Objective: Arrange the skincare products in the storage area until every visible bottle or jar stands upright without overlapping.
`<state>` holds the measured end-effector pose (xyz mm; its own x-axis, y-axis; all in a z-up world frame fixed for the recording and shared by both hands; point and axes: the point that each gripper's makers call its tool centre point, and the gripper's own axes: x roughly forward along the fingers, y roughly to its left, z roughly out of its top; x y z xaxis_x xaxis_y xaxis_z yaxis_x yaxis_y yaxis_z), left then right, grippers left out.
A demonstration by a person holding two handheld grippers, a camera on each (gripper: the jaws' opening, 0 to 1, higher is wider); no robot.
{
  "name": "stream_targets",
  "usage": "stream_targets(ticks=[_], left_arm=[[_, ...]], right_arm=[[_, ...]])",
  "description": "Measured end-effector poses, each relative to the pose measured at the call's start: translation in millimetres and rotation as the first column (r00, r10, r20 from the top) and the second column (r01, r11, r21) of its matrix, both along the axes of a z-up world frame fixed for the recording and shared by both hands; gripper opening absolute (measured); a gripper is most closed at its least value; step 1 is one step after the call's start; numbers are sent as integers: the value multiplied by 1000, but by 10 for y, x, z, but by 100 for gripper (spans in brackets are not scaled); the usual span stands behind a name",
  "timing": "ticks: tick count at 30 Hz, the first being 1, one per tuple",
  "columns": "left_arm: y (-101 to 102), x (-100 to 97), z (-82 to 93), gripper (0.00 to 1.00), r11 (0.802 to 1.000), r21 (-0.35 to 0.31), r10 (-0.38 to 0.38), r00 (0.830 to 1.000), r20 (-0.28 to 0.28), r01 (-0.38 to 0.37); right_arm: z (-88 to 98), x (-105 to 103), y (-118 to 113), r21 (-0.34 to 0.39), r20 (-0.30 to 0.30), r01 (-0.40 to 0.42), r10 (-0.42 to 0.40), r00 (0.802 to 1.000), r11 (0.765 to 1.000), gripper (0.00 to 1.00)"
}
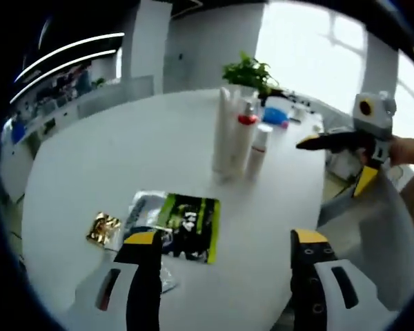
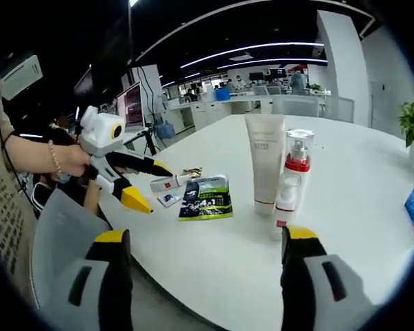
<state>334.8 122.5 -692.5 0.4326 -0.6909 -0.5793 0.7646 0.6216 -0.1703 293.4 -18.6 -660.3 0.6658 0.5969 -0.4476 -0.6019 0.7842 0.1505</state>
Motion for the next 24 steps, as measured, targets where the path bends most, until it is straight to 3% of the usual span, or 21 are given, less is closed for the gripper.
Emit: stream_targets(ticks=[12,24], left_arm=[[420,-327,121,82,986,-40,162,987,2,-162],[572,-460,228,92,969,-48,245,969,38,-243]], right_arm=[[5,-37,-1,1,-4,-18,18,1000,1000,96],[1,-86,46,-7,-7,-58,58,998,998,99]])
